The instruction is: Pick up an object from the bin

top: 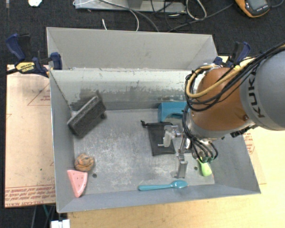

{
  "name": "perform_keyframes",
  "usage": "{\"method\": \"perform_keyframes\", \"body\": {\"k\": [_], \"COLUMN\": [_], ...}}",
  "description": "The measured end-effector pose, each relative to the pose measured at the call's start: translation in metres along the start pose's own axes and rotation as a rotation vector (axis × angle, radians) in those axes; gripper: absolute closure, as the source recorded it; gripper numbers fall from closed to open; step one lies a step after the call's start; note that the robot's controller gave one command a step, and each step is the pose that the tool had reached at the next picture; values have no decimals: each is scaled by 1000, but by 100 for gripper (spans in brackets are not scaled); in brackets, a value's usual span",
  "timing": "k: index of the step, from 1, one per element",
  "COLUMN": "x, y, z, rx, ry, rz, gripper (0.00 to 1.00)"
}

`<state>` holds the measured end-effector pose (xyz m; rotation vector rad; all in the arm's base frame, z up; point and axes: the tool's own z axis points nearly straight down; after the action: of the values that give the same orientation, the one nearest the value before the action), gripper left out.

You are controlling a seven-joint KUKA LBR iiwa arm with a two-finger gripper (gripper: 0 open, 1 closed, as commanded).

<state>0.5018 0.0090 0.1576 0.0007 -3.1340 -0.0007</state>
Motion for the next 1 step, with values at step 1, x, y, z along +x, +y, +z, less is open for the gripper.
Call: {"method": "perform_keyframes", "body": {"k": [1], "x": [-2], "y": [0], "z": [-4], "rx": [0], "ry": [-8], "rz": [0], "gripper": [0]}}
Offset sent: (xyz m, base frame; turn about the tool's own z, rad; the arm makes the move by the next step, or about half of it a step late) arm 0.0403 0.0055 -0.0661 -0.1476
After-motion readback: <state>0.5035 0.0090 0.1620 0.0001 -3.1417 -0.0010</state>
